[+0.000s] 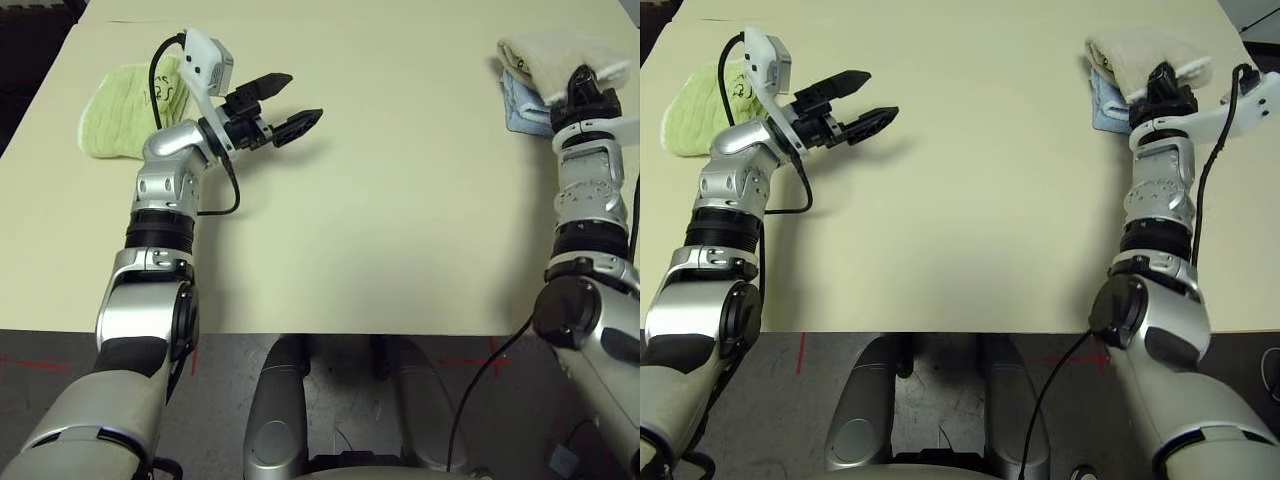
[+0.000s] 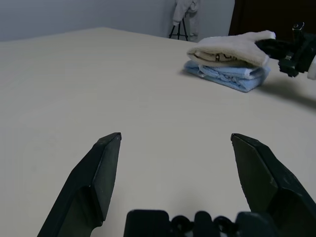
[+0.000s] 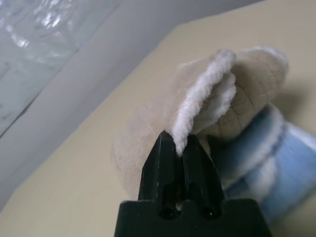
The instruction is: Fold the towel and set it aside.
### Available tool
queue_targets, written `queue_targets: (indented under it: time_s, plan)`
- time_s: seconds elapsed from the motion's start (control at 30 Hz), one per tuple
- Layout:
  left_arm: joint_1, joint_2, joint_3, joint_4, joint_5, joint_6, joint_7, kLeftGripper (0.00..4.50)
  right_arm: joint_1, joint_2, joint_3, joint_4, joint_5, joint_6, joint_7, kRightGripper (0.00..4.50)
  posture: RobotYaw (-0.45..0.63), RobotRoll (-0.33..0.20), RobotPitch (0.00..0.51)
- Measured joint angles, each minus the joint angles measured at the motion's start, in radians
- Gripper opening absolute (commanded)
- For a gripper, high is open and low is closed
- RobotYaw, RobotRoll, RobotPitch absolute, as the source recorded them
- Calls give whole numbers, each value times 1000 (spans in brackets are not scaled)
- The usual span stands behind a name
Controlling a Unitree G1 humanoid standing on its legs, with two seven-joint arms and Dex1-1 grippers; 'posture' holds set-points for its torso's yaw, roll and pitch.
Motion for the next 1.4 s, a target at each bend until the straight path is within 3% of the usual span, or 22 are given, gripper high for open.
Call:
queue_targets:
  time_s: [0.27,0.67,1.0,1.1,1.4]
  plan:
    - [0,-3,-5,4,0,-6,-11,4500,-10,150,25,-119,23,9,-185,33,17,0,311]
    - [0,-16,-5,4,0,-6,-14,4500,-85,172,37,-142,38,-39,-289,33,12,0,303]
    - [0,-18,-5,3,0,-4,-27,4500,-24,208,48,-176,38,-59,-336,33,22,0,303]
    - [1,-18,-5,-1,0,2,-28,4500,7,222,47,-175,40,-62,-349,871,32,0,300]
    - [6,-15,-4,-8,0,20,-20,4500,14,211,55,-164,55,-52,-337,4315,24,0,281]
